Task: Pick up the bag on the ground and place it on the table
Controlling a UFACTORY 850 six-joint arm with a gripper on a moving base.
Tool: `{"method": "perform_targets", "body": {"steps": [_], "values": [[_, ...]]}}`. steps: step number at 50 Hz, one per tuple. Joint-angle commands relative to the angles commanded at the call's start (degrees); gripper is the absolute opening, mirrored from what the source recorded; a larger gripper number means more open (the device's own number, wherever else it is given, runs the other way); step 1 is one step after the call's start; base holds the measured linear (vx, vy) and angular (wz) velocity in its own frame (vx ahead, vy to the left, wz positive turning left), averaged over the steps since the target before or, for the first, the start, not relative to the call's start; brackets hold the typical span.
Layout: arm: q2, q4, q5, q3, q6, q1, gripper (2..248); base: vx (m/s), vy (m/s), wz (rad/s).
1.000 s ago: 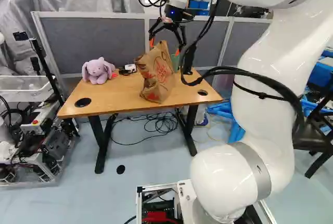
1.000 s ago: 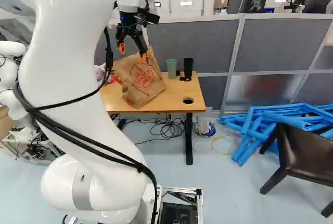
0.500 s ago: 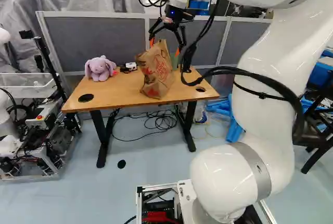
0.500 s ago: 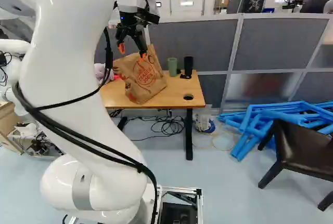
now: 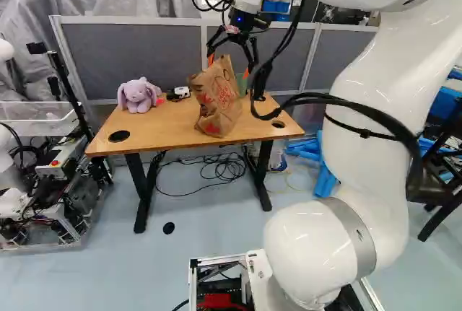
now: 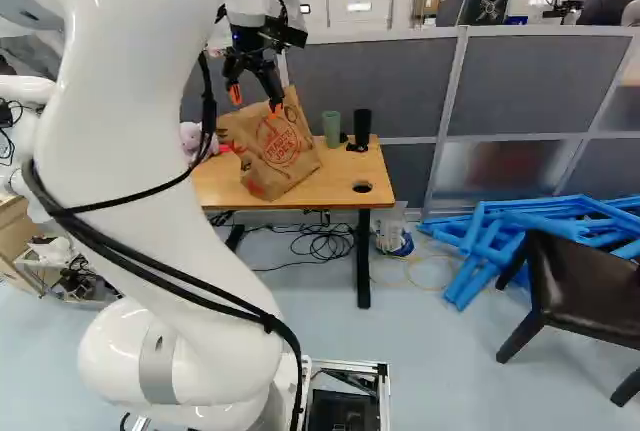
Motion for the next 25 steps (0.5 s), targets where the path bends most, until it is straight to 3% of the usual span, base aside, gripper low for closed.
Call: {"method": "perform_targets", "body": {"steps": [25], "values": [[1.5, -0.6, 6.3, 4.4, -1.6, -0.3, 247, 0.000, 0.000, 0.000]]}}
